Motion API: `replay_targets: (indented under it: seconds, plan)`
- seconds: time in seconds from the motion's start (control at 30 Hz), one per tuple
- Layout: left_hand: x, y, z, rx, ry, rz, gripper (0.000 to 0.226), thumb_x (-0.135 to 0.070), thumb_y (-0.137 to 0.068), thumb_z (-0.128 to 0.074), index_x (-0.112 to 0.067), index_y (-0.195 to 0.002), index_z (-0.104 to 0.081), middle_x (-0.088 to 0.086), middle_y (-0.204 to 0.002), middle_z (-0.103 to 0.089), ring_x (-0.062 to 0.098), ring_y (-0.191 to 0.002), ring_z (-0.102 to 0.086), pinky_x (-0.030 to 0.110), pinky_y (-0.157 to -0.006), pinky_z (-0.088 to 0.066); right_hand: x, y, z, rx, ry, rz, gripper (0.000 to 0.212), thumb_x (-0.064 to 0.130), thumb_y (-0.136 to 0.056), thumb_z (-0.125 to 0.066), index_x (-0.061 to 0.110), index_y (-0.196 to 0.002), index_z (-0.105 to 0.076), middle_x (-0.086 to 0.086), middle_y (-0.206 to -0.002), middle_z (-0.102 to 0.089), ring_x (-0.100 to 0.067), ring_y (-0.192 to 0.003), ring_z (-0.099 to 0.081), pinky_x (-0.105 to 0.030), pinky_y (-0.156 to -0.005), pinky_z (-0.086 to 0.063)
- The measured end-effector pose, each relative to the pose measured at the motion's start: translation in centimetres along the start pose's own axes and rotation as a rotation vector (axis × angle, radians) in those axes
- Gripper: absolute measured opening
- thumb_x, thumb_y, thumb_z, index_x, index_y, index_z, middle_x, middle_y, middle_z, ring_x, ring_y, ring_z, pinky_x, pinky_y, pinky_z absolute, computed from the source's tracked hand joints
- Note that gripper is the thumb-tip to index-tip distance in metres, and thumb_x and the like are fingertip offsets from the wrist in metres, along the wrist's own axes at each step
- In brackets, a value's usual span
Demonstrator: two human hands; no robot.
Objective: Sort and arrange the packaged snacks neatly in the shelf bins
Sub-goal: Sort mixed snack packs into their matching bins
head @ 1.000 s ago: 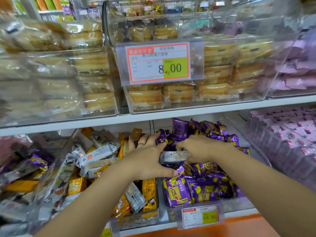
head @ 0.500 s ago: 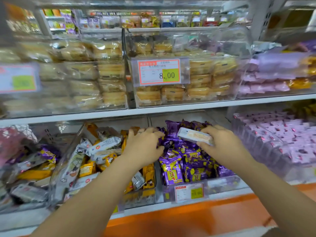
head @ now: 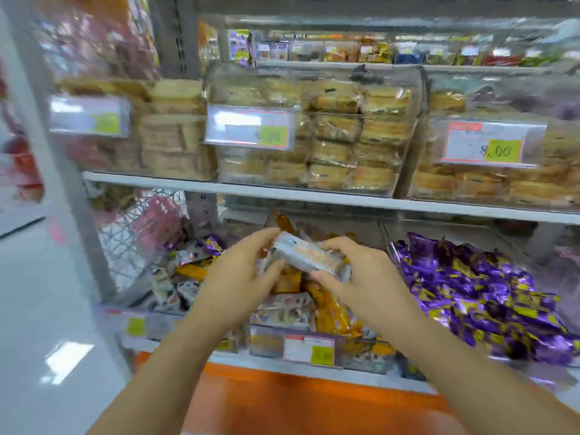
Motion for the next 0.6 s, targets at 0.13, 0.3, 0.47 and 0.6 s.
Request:
replay_targets:
  seconds: [0.13, 0.3, 0.47, 0.6]
  plan:
    - [5.8, 1.6, 3.2, -0.005, 0.168, 0.121, 0.038, -0.024, -0.091, -0.061, -0.046, -0.118, -0.046, -0.035, -0.108, -0.050, -0.020, -0.092, -0.053, 0.011, -0.074, -0.046, 4.9, -4.0, -5.2, 0.114, -0.044, 0.147, 0.035, 0.031, -0.091, -0.059, 0.027, -0.125, -0.050, 0.006, -0.116, -0.059, -0.012, -0.099, -0.053, -0.023, -0.079, -0.043]
    - [12.6, 2.7, 6.8, -0.040, -0.062, 0.269, 0.034, -0.024, -0.086, -0.067, -0.041, -0.113, -0.054, -0.016, -0.097, -0.063, 0.001, -0.081, -0.064, 0.029, -0.073, -0.051, 9.1, -7.8, -10.7, 0.290, 0.024, 0.240, 0.035, 0.032, -0.090, -0.058, 0.032, -0.125, -0.052, 0.010, -0.119, -0.058, -0.014, -0.107, -0.053, -0.035, -0.086, -0.048]
    - [17.5, 3.1, 8.9, 0.034, -0.350, 0.330, 0.043, -0.039, -0.086, -0.066, -0.032, -0.127, -0.054, -0.007, -0.127, -0.055, 0.019, -0.107, -0.057, 0.034, -0.089, -0.045, 11.3, -11.8, -14.8, 0.370, -0.056, 0.138, 0.035, 0.031, -0.091, -0.059, 0.025, -0.126, -0.054, 0.002, -0.114, -0.062, -0.019, -0.101, -0.059, -0.034, -0.087, -0.050]
    - [19.9, 3.1, 9.4, 0.101, -0.286, 0.323, 0.047, -0.042, -0.086, -0.063, -0.028, -0.130, -0.054, -0.008, -0.133, -0.047, 0.017, -0.114, -0.052, 0.032, -0.090, -0.046, 11.3, -17.0, -19.5, 0.361, -0.019, 0.028, 0.044, 0.017, -0.091, -0.057, 0.020, -0.133, -0.048, -0.010, -0.113, -0.063, -0.027, -0.103, -0.059, -0.032, -0.084, -0.049]
Point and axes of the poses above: each hand's wrist, its own y-axis away from the middle knuckle, its own z-axis out of the back of the hand, x = y × z, the point moved 3 cm from there along -y, towards the middle knuckle
